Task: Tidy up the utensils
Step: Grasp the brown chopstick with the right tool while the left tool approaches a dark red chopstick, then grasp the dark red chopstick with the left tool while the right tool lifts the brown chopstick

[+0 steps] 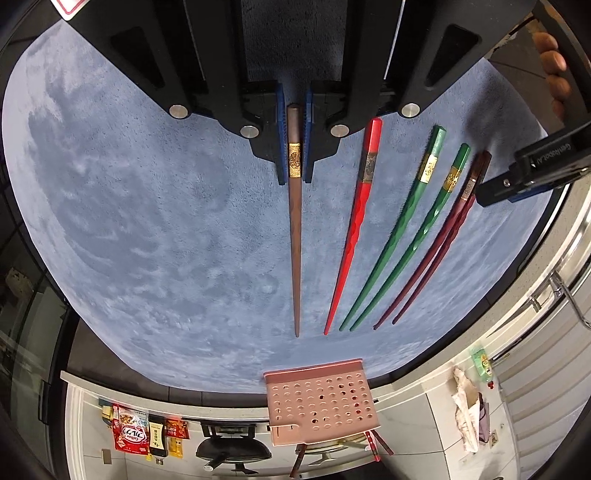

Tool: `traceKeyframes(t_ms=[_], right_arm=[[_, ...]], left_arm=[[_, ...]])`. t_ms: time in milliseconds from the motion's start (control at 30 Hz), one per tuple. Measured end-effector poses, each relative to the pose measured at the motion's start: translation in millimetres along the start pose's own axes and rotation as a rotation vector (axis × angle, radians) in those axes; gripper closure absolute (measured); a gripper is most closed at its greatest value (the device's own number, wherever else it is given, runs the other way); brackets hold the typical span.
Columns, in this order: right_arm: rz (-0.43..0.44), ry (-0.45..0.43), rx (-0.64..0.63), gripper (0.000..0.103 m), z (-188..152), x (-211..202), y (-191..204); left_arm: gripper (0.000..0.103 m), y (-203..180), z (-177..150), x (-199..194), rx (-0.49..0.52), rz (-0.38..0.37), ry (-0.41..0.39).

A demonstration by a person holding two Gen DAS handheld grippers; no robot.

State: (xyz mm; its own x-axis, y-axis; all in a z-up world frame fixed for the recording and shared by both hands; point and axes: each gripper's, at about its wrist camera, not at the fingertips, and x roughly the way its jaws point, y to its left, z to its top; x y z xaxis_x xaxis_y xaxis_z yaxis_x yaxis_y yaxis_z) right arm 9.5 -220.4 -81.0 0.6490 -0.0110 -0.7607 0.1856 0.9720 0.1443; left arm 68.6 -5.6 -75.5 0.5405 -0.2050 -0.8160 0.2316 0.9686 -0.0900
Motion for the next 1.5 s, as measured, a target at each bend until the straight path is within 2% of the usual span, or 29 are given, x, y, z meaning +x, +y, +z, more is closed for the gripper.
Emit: traceKeyframes(t_ms=[500, 600, 767, 900, 1100, 1500], right_arm=[[0.004, -0.001, 0.002, 0.096, -1, -1, -1], [0.003, -0.001, 0.002, 0.096, -1, -1, -1], [0.01, 0.0, 0.005, 0.096, -2, -1, -1], [0.016, -0.001, 0.006, 0.096, -2, -2, -1], [0.025, -0.015, 0.018, 0.096, 3, -10, -4], [0.041, -0.105, 0.028, 0.096, 37, -44, -12]], left_arm=[[0.041, -6, -7, 5, 0.03, 0.047, -0.002], [0.05, -4, -7, 4, 0.02, 0.053, -0.007], [0.076, 0, -7, 0, 0.016, 0.033, -0.007], [0.091, -2, -6, -1, 0.029, 0.007, 0.001], [0.092, 0, 1, -6, 0.005, -0.022, 0.017], [0.093, 3, 31, -36, -0.008, -0.041, -0.03]])
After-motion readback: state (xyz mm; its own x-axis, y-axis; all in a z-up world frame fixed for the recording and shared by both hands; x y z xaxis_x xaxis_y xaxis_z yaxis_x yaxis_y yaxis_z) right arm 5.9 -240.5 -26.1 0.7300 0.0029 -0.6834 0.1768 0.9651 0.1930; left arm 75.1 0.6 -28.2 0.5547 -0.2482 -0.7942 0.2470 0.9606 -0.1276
